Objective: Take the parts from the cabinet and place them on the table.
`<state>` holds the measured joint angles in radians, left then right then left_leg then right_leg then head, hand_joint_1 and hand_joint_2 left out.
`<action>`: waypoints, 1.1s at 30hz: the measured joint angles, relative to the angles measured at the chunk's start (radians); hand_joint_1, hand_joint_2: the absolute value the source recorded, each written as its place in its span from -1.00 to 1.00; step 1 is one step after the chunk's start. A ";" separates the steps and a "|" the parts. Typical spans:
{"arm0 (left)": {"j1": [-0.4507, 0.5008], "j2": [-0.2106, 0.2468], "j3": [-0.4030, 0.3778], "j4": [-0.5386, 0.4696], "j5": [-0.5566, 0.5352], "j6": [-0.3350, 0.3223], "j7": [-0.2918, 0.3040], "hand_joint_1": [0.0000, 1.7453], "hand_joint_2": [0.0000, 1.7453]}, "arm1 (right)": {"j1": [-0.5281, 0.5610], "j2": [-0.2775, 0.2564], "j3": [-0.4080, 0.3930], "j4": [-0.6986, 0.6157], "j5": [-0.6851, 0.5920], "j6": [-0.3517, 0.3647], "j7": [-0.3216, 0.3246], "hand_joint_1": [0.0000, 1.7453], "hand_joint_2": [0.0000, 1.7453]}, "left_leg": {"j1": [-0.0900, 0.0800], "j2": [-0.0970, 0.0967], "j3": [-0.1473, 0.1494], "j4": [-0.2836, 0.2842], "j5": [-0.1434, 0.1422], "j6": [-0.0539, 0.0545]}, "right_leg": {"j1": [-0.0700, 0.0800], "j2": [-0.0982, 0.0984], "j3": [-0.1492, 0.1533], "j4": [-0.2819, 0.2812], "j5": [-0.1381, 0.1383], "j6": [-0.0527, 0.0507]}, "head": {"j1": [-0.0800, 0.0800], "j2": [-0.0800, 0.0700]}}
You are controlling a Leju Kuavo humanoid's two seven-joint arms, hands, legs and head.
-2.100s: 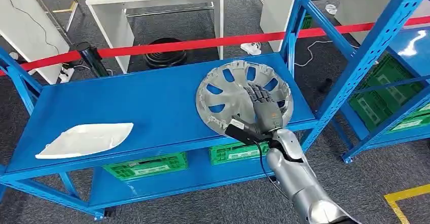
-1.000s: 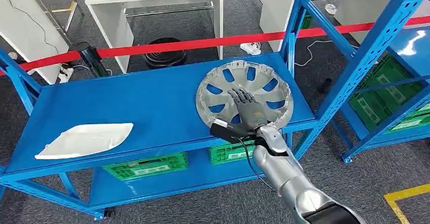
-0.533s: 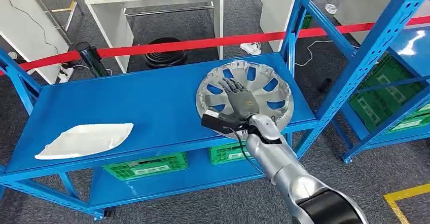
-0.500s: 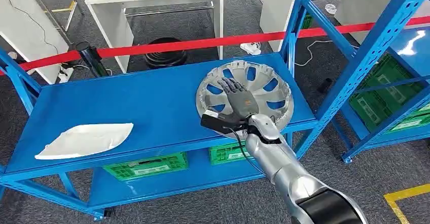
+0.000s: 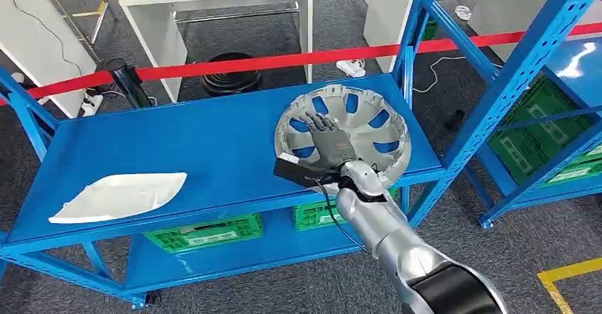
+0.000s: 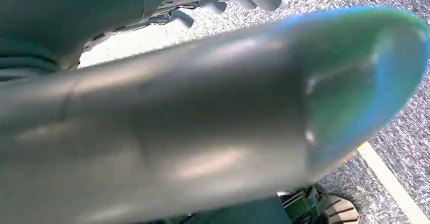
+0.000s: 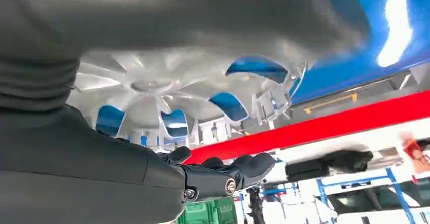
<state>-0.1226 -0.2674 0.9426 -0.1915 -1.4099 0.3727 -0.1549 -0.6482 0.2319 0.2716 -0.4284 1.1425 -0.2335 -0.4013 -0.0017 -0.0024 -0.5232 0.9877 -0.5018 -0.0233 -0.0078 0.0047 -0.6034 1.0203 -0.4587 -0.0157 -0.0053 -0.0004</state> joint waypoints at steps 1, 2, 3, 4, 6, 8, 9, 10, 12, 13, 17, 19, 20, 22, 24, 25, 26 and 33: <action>0.000 -0.001 0.000 0.000 -0.001 0.000 0.001 -1.00 -1.00 | 0.002 0.002 0.000 0.001 0.000 -0.001 0.005 -1.00 1.00 | 0.000 0.000 0.004 0.000 0.000 0.000 | 0.000 0.000 0.000 0.000 0.000 0.000 | 0.000 0.000; 0.000 -0.002 0.000 0.000 -0.003 0.000 0.002 -1.00 -1.00 | 0.004 0.003 0.000 0.004 -0.002 -0.001 0.010 -1.00 1.00 | 0.000 0.000 0.005 0.000 0.000 0.000 | 0.000 0.000 0.000 0.000 0.000 0.000 | 0.000 0.000; 0.000 -0.003 0.000 0.000 -0.004 0.000 0.003 -1.00 -1.00 | 0.005 0.003 0.000 0.007 -0.005 -0.001 0.013 -1.00 1.00 | 0.000 0.000 0.005 0.000 0.000 0.000 | 0.000 0.000 0.000 0.000 0.000 0.000 | 0.000 0.000; 0.000 -0.003 -0.001 0.000 -0.005 0.000 0.003 -1.00 -1.00 | 0.007 0.004 0.000 0.010 -0.011 -0.001 0.016 -1.00 1.00 | 0.000 0.000 0.005 0.000 0.000 0.000 | 0.000 0.000 0.000 0.000 0.000 0.000 | 0.000 0.000; 0.000 -0.003 -0.002 0.000 -0.006 0.000 0.005 -1.00 -1.00 | 0.011 0.004 0.000 0.015 -0.015 0.000 0.019 -1.00 1.00 | 0.000 0.000 0.005 0.000 0.000 0.000 | 0.000 0.000 0.000 0.000 0.000 0.000 | 0.000 0.000; 0.000 -0.003 -0.002 0.000 -0.010 -0.001 0.006 -1.00 -1.00 | 0.017 0.005 0.000 0.019 -0.017 0.001 0.022 -1.00 1.00 | 0.000 0.000 0.004 0.000 0.000 0.000 | 0.000 0.000 0.000 0.000 0.000 0.000 | 0.000 0.000; 0.000 -0.003 -0.002 0.000 -0.010 -0.001 0.006 -1.00 -1.00 | 0.020 0.006 0.000 0.021 -0.017 0.004 0.026 -1.00 1.00 | 0.000 0.000 0.004 0.000 0.000 0.000 | 0.000 0.000 0.000 0.000 0.000 0.000 | 0.000 0.000; 0.000 -0.003 -0.002 0.000 -0.011 -0.001 0.005 -1.00 -1.00 | 0.022 0.008 0.000 0.025 -0.014 0.007 0.029 -1.00 1.00 | 0.000 0.000 0.005 0.000 0.000 0.000 | 0.000 0.000 0.000 0.000 0.000 0.000 | 0.000 0.000; -0.001 -0.004 -0.002 0.000 -0.011 -0.001 0.005 -1.00 -1.00 | 0.024 0.012 0.000 0.031 -0.012 0.015 0.037 -1.00 1.00 | 0.000 0.000 0.005 0.000 0.000 0.000 | 0.000 0.000 0.000 0.000 0.000 0.000 | 0.000 0.000; -0.001 -0.005 -0.002 0.000 -0.010 -0.001 0.005 -1.00 -1.00 | 0.026 0.013 0.000 0.034 -0.011 0.016 0.039 -1.00 1.00 | 0.000 0.000 0.005 0.000 0.000 0.000 | 0.000 0.000 0.000 0.000 0.000 0.000 | 0.000 0.000; -0.001 -0.006 -0.002 0.000 -0.011 -0.001 0.005 -1.00 -1.00 | 0.030 0.018 0.000 0.042 -0.011 0.018 0.042 -1.00 1.00 | 0.000 0.000 0.005 0.000 0.000 0.000 | 0.000 0.000 0.000 0.000 0.000 0.000 | 0.000 0.000; -0.001 -0.007 -0.002 0.000 -0.010 -0.001 0.005 -1.00 -1.00 | 0.032 0.019 0.000 0.045 -0.011 0.021 0.042 -1.00 1.00 | 0.000 0.000 0.005 0.000 0.000 0.000 | 0.000 0.000 0.000 0.000 0.000 0.000 | 0.000 0.000; -0.001 -0.008 -0.002 0.000 -0.009 -0.001 0.005 -1.00 -1.00 | 0.032 0.020 0.000 0.046 -0.011 0.025 0.042 -1.00 1.00 | 0.000 0.000 0.005 0.000 0.000 0.000 | 0.000 0.000 0.000 0.000 0.000 0.000 | 0.000 0.000; -0.001 -0.009 -0.002 0.000 -0.003 0.000 0.005 -1.00 -1.00 | 0.033 0.022 0.000 0.049 -0.011 0.035 0.041 -1.00 1.00 | 0.000 0.000 0.004 0.000 0.000 0.000 | 0.000 0.000 0.000 0.000 0.000 0.000 | 0.000 0.000; -0.001 -0.010 -0.002 0.000 0.006 0.002 0.003 -1.00 -1.00 | 0.033 0.028 0.000 0.050 -0.002 0.042 0.041 -1.00 1.00 | 0.000 0.000 0.005 0.000 0.000 0.000 | 0.000 0.000 0.000 0.000 0.000 0.000 | 0.000 0.000; -0.001 -0.010 -0.002 0.000 0.008 0.003 0.003 -1.00 -1.00 | 0.033 0.031 0.001 0.051 0.004 0.045 0.045 -1.00 1.00 | 0.000 0.000 0.004 0.000 0.000 0.000 | 0.000 0.000 0.000 0.000 0.000 0.000 | 0.000 0.000; -0.001 -0.010 -0.002 0.000 0.011 0.004 0.001 -1.00 -1.00 | 0.032 0.034 0.002 0.051 0.011 0.047 0.052 -1.00 1.00 | 0.000 0.000 0.004 0.000 0.000 0.000 | 0.000 0.000 0.000 0.000 0.000 0.000 | 0.000 0.000; -0.001 -0.011 -0.002 0.000 0.028 0.011 -0.002 -1.00 -1.00 | 0.023 0.046 0.006 0.054 0.029 0.054 0.101 -1.00 1.00 | 0.000 0.000 0.004 0.000 0.000 0.000 | 0.000 0.000 0.000 0.000 0.000 0.000 | 0.000 0.000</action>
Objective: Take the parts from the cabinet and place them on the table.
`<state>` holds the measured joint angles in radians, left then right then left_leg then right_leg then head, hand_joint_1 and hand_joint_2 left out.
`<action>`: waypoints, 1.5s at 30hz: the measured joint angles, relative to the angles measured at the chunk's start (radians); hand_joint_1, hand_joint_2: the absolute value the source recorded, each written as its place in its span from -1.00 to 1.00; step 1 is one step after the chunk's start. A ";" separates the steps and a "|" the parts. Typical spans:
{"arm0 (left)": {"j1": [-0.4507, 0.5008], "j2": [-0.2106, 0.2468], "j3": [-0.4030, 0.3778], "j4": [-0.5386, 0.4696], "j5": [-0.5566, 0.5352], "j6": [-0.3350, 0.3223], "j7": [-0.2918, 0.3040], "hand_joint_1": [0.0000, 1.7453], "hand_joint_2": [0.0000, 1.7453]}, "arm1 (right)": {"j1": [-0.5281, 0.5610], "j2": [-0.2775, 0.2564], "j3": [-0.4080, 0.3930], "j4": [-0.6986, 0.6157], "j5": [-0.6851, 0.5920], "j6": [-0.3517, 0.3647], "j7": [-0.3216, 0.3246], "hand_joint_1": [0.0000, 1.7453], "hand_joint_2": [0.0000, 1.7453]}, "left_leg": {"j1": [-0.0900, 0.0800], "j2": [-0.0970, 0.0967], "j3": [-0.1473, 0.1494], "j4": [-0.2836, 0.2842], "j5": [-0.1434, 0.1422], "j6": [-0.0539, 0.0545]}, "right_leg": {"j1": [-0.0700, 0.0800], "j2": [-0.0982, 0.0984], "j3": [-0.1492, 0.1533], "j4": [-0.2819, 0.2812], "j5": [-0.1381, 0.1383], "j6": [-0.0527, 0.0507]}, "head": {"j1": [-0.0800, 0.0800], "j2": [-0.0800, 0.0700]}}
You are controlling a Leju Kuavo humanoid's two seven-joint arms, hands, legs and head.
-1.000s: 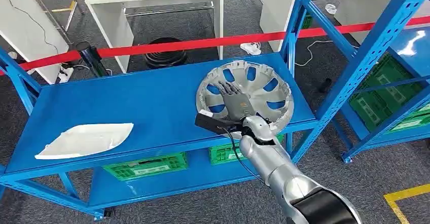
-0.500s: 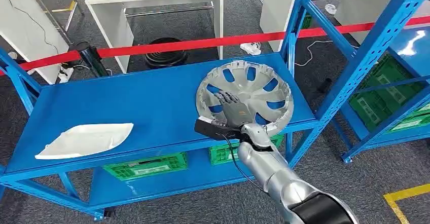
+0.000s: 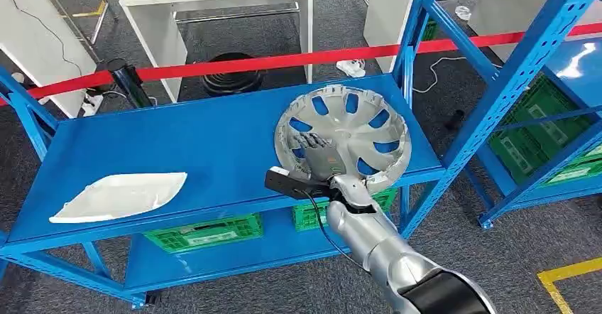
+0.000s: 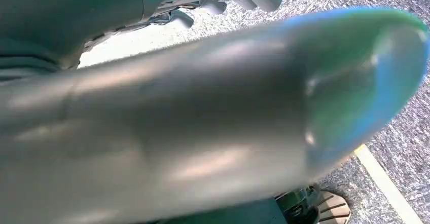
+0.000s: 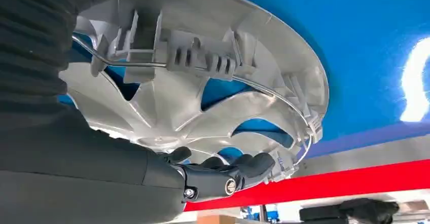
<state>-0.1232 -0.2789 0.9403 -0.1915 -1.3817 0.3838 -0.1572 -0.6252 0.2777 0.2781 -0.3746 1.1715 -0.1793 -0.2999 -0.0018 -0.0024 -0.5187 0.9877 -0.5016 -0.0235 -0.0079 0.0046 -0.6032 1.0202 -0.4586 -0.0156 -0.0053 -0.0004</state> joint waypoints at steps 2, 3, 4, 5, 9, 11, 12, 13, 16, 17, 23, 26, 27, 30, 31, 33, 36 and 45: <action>0.000 0.000 0.000 0.000 0.004 0.002 0.000 -1.00 -1.00 | -0.002 0.000 0.000 0.000 0.000 -0.002 0.025 -1.00 1.00 | 0.000 0.000 0.000 0.000 0.000 0.000 | 0.000 0.000 0.000 0.000 0.000 0.000 | 0.000 0.000; 0.000 0.000 0.000 0.000 0.007 0.002 0.000 -1.00 -1.00 | -0.002 0.000 0.000 0.000 0.001 -0.005 0.043 -1.00 1.00 | 0.000 0.000 0.000 0.000 0.000 0.000 | 0.000 0.000 0.000 0.000 0.000 0.000 | 0.000 0.000; 0.000 0.000 0.000 0.000 0.008 0.004 0.000 -1.00 -1.00 | -0.003 0.000 0.000 0.000 0.002 -0.008 0.062 -1.00 1.00 | 0.000 0.000 0.000 0.000 0.000 0.000 | 0.000 0.000 0.000 0.000 0.000 0.000 | 0.000 0.000; 0.000 0.000 0.000 0.000 0.009 0.006 0.000 -1.00 -1.00 | -0.004 0.000 0.000 0.000 0.002 -0.010 0.077 -1.00 1.00 | 0.000 0.000 0.000 0.000 0.000 0.000 | 0.000 0.000 0.000 0.000 0.000 0.000 | 0.000 0.000; 0.000 0.000 0.000 0.000 0.015 0.011 0.000 -1.00 -1.00 | -0.004 0.000 -0.003 0.000 -0.023 -0.039 0.100 -1.00 1.00 | 0.000 0.000 0.000 0.000 0.000 0.000 | 0.000 0.000 0.000 0.000 0.000 0.000 | 0.000 0.000; 0.000 0.000 0.000 0.000 0.016 0.012 -0.001 -1.00 -1.00 | -0.004 0.000 -0.010 0.000 -0.036 -0.053 0.106 -1.00 1.00 | 0.000 0.000 0.000 0.000 0.000 0.000 | 0.000 0.000 0.000 0.000 0.000 0.000 | 0.000 0.000; 0.000 0.000 0.000 0.000 0.017 0.012 -0.001 -1.00 -1.00 | -0.005 0.000 -0.013 0.000 -0.040 -0.057 0.106 -1.00 1.00 | 0.000 0.000 0.000 0.000 0.000 0.000 | 0.000 0.000 0.000 0.000 0.000 0.000 | 0.000 0.000; 0.000 0.000 0.000 0.000 0.017 0.013 -0.001 -1.00 -1.00 | -0.005 0.000 -0.015 0.000 -0.043 -0.060 0.108 -1.00 1.00 | 0.000 0.000 0.000 0.000 0.000 0.000 | 0.000 0.000 0.000 0.000 0.000 0.000 | 0.000 0.000; 0.000 0.000 0.000 0.000 0.017 0.013 -0.001 -1.00 -1.00 | -0.004 0.000 -0.030 0.000 -0.056 -0.067 0.118 -1.00 1.00 | 0.000 0.000 0.000 0.000 0.000 0.000 | 0.000 0.000 0.000 0.000 0.000 0.000 | 0.000 0.000; 0.000 0.000 0.000 0.000 0.017 0.013 -0.001 -1.00 -1.00 | -0.004 0.000 -0.034 0.000 -0.059 -0.069 0.118 -1.00 1.00 | 0.000 0.000 0.000 0.000 0.000 0.000 | 0.000 0.000 0.000 0.000 0.000 0.000 | 0.000 0.000; 0.000 0.001 0.000 0.000 0.017 0.014 -0.001 -1.00 -1.00 | -0.005 0.000 -0.053 0.000 -0.064 -0.070 0.121 1.00 1.00 | 0.000 0.000 0.000 0.000 0.000 0.000 | 0.000 0.000 0.000 0.000 0.000 0.000 | 0.000 0.000; 0.000 0.001 0.000 0.000 0.018 0.020 -0.004 -1.00 -1.00 | -0.004 0.000 -0.055 0.000 -0.070 -0.070 0.111 1.00 1.00 | 0.000 0.000 0.000 0.000 0.000 0.000 | 0.000 0.000 0.000 0.000 0.000 0.000 | 0.000 0.000; 0.000 0.001 0.000 0.000 0.018 0.023 -0.005 -1.00 -1.00 | -0.003 0.000 -0.058 0.000 -0.071 -0.070 0.106 1.00 1.00 | 0.000 0.000 0.000 0.001 0.000 0.000 | 0.000 0.000 0.000 0.000 0.000 0.000 | 0.000 0.000; -0.001 0.001 0.000 0.000 0.020 0.029 -0.007 -1.00 -1.00 | -0.004 0.000 -0.061 0.000 -0.073 -0.067 0.097 1.00 1.00 | 0.000 0.000 0.000 0.001 0.000 0.000 | 0.000 0.000 0.000 0.000 0.000 0.000 | 0.000 0.000; -0.002 0.001 0.000 0.000 0.021 0.030 -0.008 -1.00 -1.00 | -0.003 0.000 -0.062 0.000 -0.074 -0.064 0.095 1.00 1.00 | 0.000 0.000 0.000 0.001 0.000 0.000 | 0.000 0.000 0.000 0.000 0.000 0.000 | 0.000 0.000; -0.003 0.001 0.000 0.000 0.029 0.035 -0.012 -1.00 -1.00 | -0.004 0.000 -0.065 0.000 -0.076 -0.060 0.089 1.00 1.00 | 0.000 0.000 0.000 0.001 0.000 0.000 | 0.000 0.000 0.000 0.000 0.000 0.000 | 0.000 0.000; -0.005 0.001 0.000 0.000 0.038 0.043 -0.016 -1.00 -1.00 | -0.007 0.000 -0.067 0.000 -0.070 -0.058 0.084 1.00 1.00 | 0.000 0.000 0.000 0.001 0.000 0.000 | 0.000 0.001 0.000 0.000 0.000 0.000 | 0.000 0.000; -0.007 0.001 0.002 0.000 0.060 0.048 -0.019 -1.00 -1.00 | -0.011 0.000 -0.068 0.000 -0.064 -0.049 0.075 1.00 1.00 | 0.000 0.000 0.000 0.001 0.000 0.000 | 0.000 0.000 0.000 0.000 0.000 0.000 | 0.000 0.000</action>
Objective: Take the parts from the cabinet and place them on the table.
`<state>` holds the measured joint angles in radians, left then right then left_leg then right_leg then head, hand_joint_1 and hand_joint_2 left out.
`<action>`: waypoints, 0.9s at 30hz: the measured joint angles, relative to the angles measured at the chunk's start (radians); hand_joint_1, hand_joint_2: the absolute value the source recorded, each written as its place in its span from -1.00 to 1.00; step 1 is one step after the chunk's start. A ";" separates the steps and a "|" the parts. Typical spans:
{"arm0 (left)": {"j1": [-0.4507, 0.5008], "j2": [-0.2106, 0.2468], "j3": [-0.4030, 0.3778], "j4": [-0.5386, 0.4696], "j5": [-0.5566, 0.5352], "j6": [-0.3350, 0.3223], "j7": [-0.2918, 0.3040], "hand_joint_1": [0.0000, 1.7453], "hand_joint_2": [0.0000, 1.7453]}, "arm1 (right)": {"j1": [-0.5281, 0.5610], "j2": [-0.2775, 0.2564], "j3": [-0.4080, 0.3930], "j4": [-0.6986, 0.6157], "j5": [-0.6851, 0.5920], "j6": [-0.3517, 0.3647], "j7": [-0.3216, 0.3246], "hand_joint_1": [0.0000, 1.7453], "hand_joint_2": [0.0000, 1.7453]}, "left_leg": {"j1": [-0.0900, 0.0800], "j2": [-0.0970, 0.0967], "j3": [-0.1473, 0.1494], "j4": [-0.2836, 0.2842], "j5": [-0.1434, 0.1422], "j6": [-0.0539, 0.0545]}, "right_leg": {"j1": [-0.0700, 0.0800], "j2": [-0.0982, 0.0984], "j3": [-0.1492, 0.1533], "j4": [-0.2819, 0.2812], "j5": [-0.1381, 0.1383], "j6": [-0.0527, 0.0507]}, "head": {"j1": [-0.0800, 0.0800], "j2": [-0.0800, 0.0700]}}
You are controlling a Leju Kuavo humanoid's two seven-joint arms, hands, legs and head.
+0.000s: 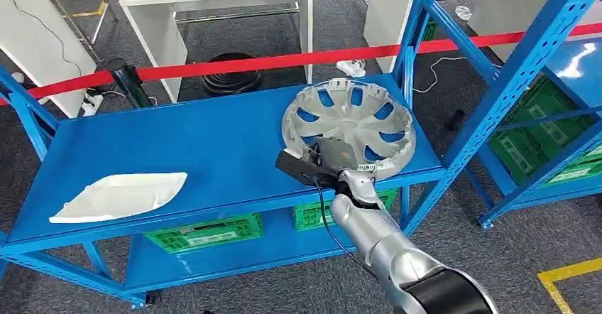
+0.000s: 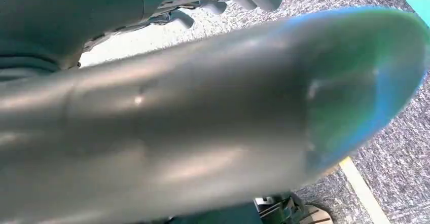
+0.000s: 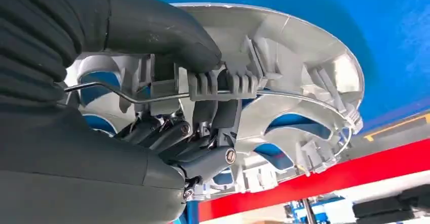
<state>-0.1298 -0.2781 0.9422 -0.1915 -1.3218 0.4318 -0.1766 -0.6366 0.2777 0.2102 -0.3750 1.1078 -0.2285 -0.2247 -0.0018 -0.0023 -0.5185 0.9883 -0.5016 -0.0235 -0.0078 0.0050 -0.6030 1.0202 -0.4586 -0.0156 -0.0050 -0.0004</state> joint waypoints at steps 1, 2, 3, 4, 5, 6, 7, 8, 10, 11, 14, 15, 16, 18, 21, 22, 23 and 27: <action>0.000 0.000 0.000 0.000 0.000 -0.001 -0.003 -1.00 -1.00 | -0.001 0.000 0.000 0.000 0.001 0.002 0.000 1.00 1.00 | 0.000 0.000 0.000 0.000 0.000 0.000 | 0.000 0.000 0.000 0.000 0.000 0.000 | 0.000 0.000; 0.000 0.000 0.000 0.000 0.001 -0.001 -0.007 -1.00 -1.00 | -0.002 0.000 0.000 0.000 0.003 0.006 -0.002 1.00 1.00 | 0.000 0.000 0.000 0.000 0.000 0.000 | 0.000 0.000 0.000 0.000 0.000 0.000 | 0.000 0.000; -0.001 0.000 0.000 0.000 0.004 -0.001 -0.013 -1.00 -1.00 | -0.003 0.000 0.000 0.000 0.004 0.007 -0.005 1.00 1.00 | 0.000 0.000 0.000 0.000 0.000 0.000 | 0.000 0.000 0.000 0.000 0.000 0.000 | 0.000 0.000; -0.001 0.000 0.001 0.000 0.011 0.000 -0.020 -1.00 -1.00 | -0.003 0.000 0.000 0.000 0.006 0.006 -0.007 1.00 1.00 | 0.000 0.000 0.000 0.000 0.000 0.000 | 0.000 0.000 0.000 0.000 0.000 0.000 | 0.000 0.000; -0.001 0.000 0.002 0.000 0.016 0.006 -0.025 -1.00 -1.00 | -0.003 0.000 0.000 0.000 0.011 0.002 -0.008 1.00 1.00 | 0.000 0.000 0.000 0.000 0.000 0.000 | 0.000 0.000 0.000 0.000 0.000 0.000 | 0.000 0.000; -0.001 0.000 0.003 0.000 0.024 0.013 -0.031 -1.00 1.00 | -0.003 -0.001 0.000 0.000 0.014 -0.002 -0.009 1.00 1.00 | 0.000 0.000 0.000 0.000 0.000 0.000 | 0.000 0.000 0.000 0.000 0.000 0.000 | 0.000 0.000; -0.002 0.000 0.005 0.000 0.031 0.018 -0.036 -1.00 1.00 | -0.003 -0.001 0.000 0.000 0.016 -0.006 -0.009 1.00 1.00 | 0.000 0.000 0.000 0.000 0.000 0.000 | 0.000 0.000 0.000 0.000 0.000 0.000 | 0.000 0.000; -0.004 0.000 0.009 -0.001 0.035 0.023 -0.036 -1.00 1.00 | -0.003 -0.001 0.000 0.000 0.023 -0.010 -0.010 1.00 1.00 | 0.000 0.000 0.000 0.000 0.000 0.000 | 0.000 0.000 0.000 0.000 0.000 0.000 | 0.000 0.000; -0.007 0.000 0.013 -0.001 0.038 0.026 -0.034 -1.00 1.00 | -0.003 0.000 0.000 0.000 0.029 -0.016 -0.010 1.00 1.00 | 0.000 0.000 0.000 0.000 0.000 0.000 | 0.000 0.000 0.000 0.000 0.000 0.000 | 0.000 0.000; -0.009 0.000 0.014 -0.001 0.032 0.026 -0.028 -1.00 1.00 | -0.003 0.000 0.000 0.000 0.032 -0.019 -0.010 1.00 1.00 | 0.000 0.000 0.000 0.000 0.000 0.000 | 0.000 0.000 0.000 0.000 0.000 0.000 | 0.000 0.000; -0.014 0.001 0.014 -0.002 0.011 0.028 -0.015 -1.00 1.00 | -0.003 -0.001 0.000 0.000 0.038 -0.029 -0.007 1.00 1.00 | 0.000 0.000 0.000 0.000 0.000 0.000 | 0.000 0.000 0.000 0.000 0.000 0.000 | 0.000 0.000; -0.015 0.001 0.014 -0.002 0.011 0.029 -0.015 -1.00 1.00 | -0.003 -0.001 0.000 0.000 0.038 -0.031 -0.006 1.00 1.00 | 0.000 0.000 0.000 0.000 0.000 0.000 | 0.000 0.000 0.000 0.000 0.000 0.000 | 0.000 0.000; -0.016 0.001 0.014 -0.002 0.011 0.031 -0.015 -1.00 1.00 | -0.002 -0.001 0.000 0.000 0.038 -0.031 -0.006 1.00 1.00 | 0.000 0.000 0.000 0.000 0.000 0.000 | 0.000 0.000 0.000 0.000 0.000 0.000 | 0.000 0.000; -0.018 0.001 0.014 -0.003 0.012 0.035 -0.011 -1.00 1.00 | -0.002 -0.001 0.000 0.000 0.038 -0.035 -0.006 1.00 1.00 | 0.000 0.000 0.000 0.000 0.000 0.000 | 0.000 0.000 0.000 0.000 0.000 0.000 | 0.000 0.000; -0.021 0.001 0.014 -0.003 0.014 0.037 -0.007 -1.00 1.00 | -0.002 -0.001 0.000 0.000 0.038 -0.040 -0.006 1.00 1.00 | 0.000 0.000 0.000 0.000 0.000 0.000 | 0.000 0.000 0.000 0.000 0.000 0.000 | 0.000 0.000; -0.022 0.001 0.014 -0.003 0.014 0.037 -0.005 -1.00 1.00 | -0.002 -0.002 0.000 0.000 0.038 -0.041 -0.006 1.00 1.00 | 0.000 0.000 0.000 0.000 0.000 0.000 | 0.000 0.000 0.000 0.000 0.000 0.000 | 0.000 0.000; -0.023 0.001 0.014 -0.003 0.014 0.037 -0.004 -1.00 1.00 | -0.002 -0.002 0.000 0.000 0.038 -0.042 -0.006 1.00 1.00 | 0.000 0.000 0.000 0.000 0.000 0.000 | 0.000 0.000 0.000 0.000 0.000 0.000 | 0.000 0.000; -0.024 0.001 0.014 -0.003 0.015 0.047 -0.001 -1.00 1.00 | -0.002 -0.002 0.000 -0.001 0.038 -0.044 -0.006 1.00 1.00 | 0.000 0.000 0.000 0.000 0.000 0.000 | 0.000 0.000 0.000 0.000 0.000 0.000 | 0.000 0.000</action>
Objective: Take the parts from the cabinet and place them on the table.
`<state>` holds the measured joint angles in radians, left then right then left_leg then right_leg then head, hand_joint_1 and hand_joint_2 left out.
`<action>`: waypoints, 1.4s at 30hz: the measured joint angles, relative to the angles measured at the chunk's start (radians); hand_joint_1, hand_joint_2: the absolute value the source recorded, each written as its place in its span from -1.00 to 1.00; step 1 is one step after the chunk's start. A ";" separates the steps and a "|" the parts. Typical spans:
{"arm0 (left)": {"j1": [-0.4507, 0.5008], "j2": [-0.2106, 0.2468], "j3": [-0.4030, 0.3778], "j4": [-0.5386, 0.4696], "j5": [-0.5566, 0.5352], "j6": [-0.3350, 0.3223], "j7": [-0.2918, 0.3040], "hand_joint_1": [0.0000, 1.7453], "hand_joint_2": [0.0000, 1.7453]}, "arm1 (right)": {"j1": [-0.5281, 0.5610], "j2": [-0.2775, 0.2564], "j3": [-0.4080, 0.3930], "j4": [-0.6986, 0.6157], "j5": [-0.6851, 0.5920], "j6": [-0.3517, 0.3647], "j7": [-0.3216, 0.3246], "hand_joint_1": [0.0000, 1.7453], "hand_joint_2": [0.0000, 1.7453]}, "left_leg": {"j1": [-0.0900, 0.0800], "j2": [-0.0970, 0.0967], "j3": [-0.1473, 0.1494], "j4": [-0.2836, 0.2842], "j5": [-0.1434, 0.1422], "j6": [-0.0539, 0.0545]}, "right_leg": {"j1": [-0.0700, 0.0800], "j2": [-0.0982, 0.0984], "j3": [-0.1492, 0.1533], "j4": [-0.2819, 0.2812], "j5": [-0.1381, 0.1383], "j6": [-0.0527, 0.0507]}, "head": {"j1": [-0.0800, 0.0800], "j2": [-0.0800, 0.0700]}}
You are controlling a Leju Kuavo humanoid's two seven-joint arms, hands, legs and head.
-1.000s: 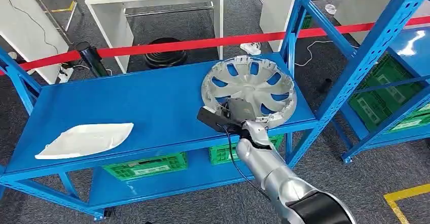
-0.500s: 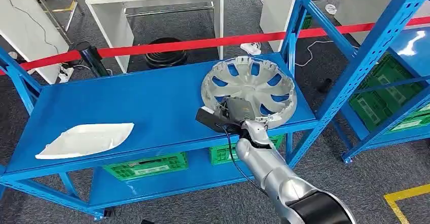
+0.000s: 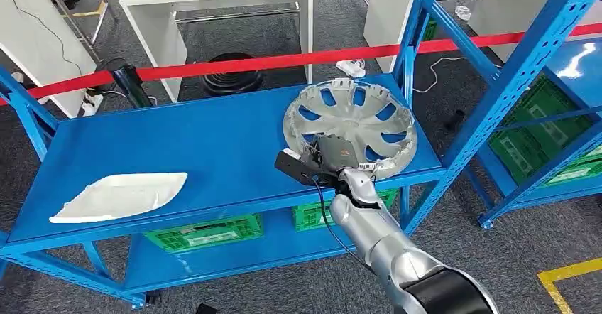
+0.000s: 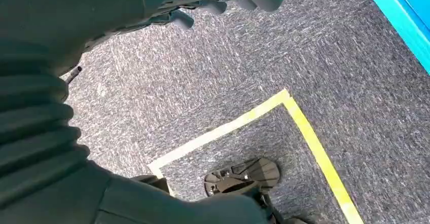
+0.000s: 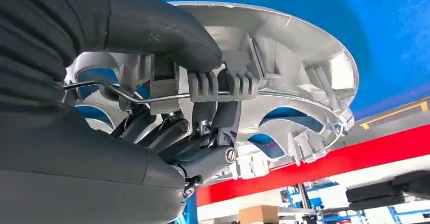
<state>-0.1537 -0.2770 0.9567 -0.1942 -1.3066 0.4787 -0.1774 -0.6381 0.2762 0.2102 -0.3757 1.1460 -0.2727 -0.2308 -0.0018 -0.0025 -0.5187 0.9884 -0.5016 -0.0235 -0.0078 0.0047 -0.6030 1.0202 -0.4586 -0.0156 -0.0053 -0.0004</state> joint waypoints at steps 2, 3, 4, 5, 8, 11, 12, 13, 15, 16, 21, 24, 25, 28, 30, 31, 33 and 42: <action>0.000 0.000 0.000 0.000 -0.001 0.016 0.003 -1.00 1.00 | 0.001 0.000 0.000 -0.001 0.000 -0.006 0.000 1.00 1.00 | 0.000 0.000 0.000 0.000 0.000 0.000 | 0.000 0.000 0.000 0.000 0.000 0.000 | 0.000 0.000; 0.001 0.000 0.000 0.000 -0.002 0.024 0.005 -1.00 1.00 | 0.001 0.000 0.000 -0.001 0.000 -0.010 0.000 1.00 1.00 | 0.000 0.000 0.000 0.000 0.000 0.000 | 0.000 0.000 0.000 0.000 0.000 0.000 | 0.000 0.000; 0.003 0.000 0.000 0.000 -0.003 0.034 0.006 -1.00 1.00 | 0.002 -0.001 0.000 -0.001 0.000 -0.014 -0.001 1.00 1.00 | 0.000 0.000 0.000 0.000 0.000 0.000 | 0.000 0.000 0.000 0.000 0.000 0.000 | 0.000 0.000; 0.005 0.000 0.000 0.000 -0.004 0.045 0.006 -1.00 1.00 | 0.004 -0.002 0.000 -0.002 0.000 -0.020 -0.002 1.00 1.00 | 0.000 0.000 0.000 0.000 0.000 0.000 | 0.000 0.000 0.000 0.000 0.000 0.000 | 0.000 0.000; 0.014 0.000 0.000 0.000 -0.024 0.063 0.011 -1.00 1.00 | 0.010 -0.009 0.000 -0.013 0.005 -0.045 -0.009 1.00 1.00 | 0.000 0.000 0.000 0.000 0.000 0.000 | 0.000 0.000 0.000 0.000 0.000 0.000 | 0.000 0.000; 0.019 0.000 -0.002 0.000 -0.052 0.063 0.016 -1.00 1.00 | 0.016 -0.018 0.000 -0.030 0.025 -0.087 -0.019 1.00 1.00 | 0.000 0.000 0.000 0.000 0.000 0.000 | 0.000 0.000 0.000 0.000 0.000 0.000 | 0.000 0.000; 0.021 0.000 -0.006 0.000 -0.056 0.063 0.017 -1.00 1.00 | 0.021 -0.022 0.000 -0.042 0.042 -0.112 -0.019 1.00 1.00 | 0.000 0.000 0.000 0.000 0.000 0.000 | 0.000 0.000 0.000 0.000 0.000 0.000 | 0.000 0.000; 0.023 0.000 -0.007 0.000 -0.057 0.062 0.017 -1.00 1.00 | 0.029 -0.026 0.000 -0.058 0.062 -0.135 -0.018 1.00 1.00 | 0.000 0.000 0.000 0.000 0.000 0.000 | 0.000 0.000 0.000 0.000 0.000 0.000 | 0.000 0.000; 0.028 0.000 -0.010 0.000 -0.058 0.056 0.018 -1.00 1.00 | 0.043 -0.034 0.000 -0.095 0.102 -0.176 -0.015 1.00 1.00 | 0.000 0.000 0.000 0.000 0.000 0.000 | 0.000 0.000 0.000 0.000 0.000 0.000 | 0.000 0.000; 0.030 0.000 -0.013 0.000 -0.058 0.054 0.018 -1.00 1.00 | 0.046 -0.036 0.000 -0.106 0.108 -0.184 -0.014 1.00 1.00 | 0.000 0.000 0.000 0.000 0.000 0.000 | 0.000 0.001 0.000 0.000 0.000 0.000 | 0.000 0.000; 0.031 0.001 -0.014 0.000 -0.058 0.052 0.018 -1.00 1.00 | 0.061 -0.043 0.001 -0.142 0.114 -0.187 -0.014 1.00 1.00 | 0.000 0.000 0.000 0.000 0.000 0.000 | 0.000 0.000 0.000 0.000 0.000 0.000 | 0.000 0.000; 0.032 0.001 -0.016 0.000 -0.062 0.050 0.020 -1.00 1.00 | 0.068 -0.046 0.002 -0.159 0.134 -0.200 -0.007 1.00 1.00 | 0.000 0.000 0.000 0.000 0.000 0.000 | 0.000 0.000 0.000 0.000 0.000 0.000 | 0.000 0.000; 0.032 0.001 -0.017 0.000 -0.064 0.050 0.022 -1.00 1.00 | 0.073 -0.047 0.004 -0.167 0.146 -0.211 -0.003 1.00 1.00 | 0.000 0.000 0.000 0.000 0.000 0.000 | 0.000 0.000 0.000 0.000 0.000 0.000 | 0.000 0.000; 0.034 0.001 -0.021 0.000 -0.064 0.034 0.024 -1.00 1.00 | 0.086 -0.053 0.021 -0.204 0.198 -0.243 -0.006 1.00 1.00 | 0.000 0.000 0.000 0.000 0.000 0.000 | 0.000 0.001 -0.001 0.000 0.000 0.000 | 0.000 0.000; 0.035 0.001 -0.023 0.000 -0.060 0.023 0.024 -1.00 1.00 | 0.088 -0.060 0.036 -0.227 0.231 -0.251 -0.018 1.00 1.00 | 0.000 0.000 -0.001 0.000 0.000 0.000 | 0.000 0.001 -0.001 0.000 0.000 0.000 | 0.000 0.000; 0.036 0.001 -0.023 0.000 -0.058 0.020 0.024 -1.00 1.00 | 0.088 -0.062 0.043 -0.235 0.237 -0.251 -0.026 1.00 1.00 | 0.000 0.000 0.000 0.000 0.000 0.000 | 0.000 0.001 -0.001 0.000 0.000 0.000 | 0.000 0.000; 0.038 0.001 -0.024 0.000 -0.056 0.013 0.022 -1.00 1.00 | 0.088 -0.067 0.053 -0.248 0.236 -0.251 -0.056 1.00 1.00 | 0.000 0.000 -0.001 0.000 0.000 0.000 | 0.000 0.000 0.000 0.000 0.000 0.000 | 0.000 0.000; 0.043 0.002 -0.027 0.000 -0.046 -0.023 0.016 -1.00 1.00 | 0.088 -0.084 0.113 -0.293 0.270 -0.211 -0.134 1.00 1.00 | 0.000 0.000 -0.001 0.000 0.000 0.000 | 0.000 0.000 0.000 0.000 0.000 0.000 | 0.000 0.000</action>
<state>-0.1108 -0.2750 0.9297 -0.1942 -1.3523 0.4559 -0.1610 -0.5504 0.1919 0.3228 -0.6684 1.4161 -0.4837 -0.3643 -0.0019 -0.0025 -0.5193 0.9884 -0.5019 -0.0232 -0.0078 0.0049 -0.6035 1.0199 -0.4587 -0.0155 -0.0053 -0.0004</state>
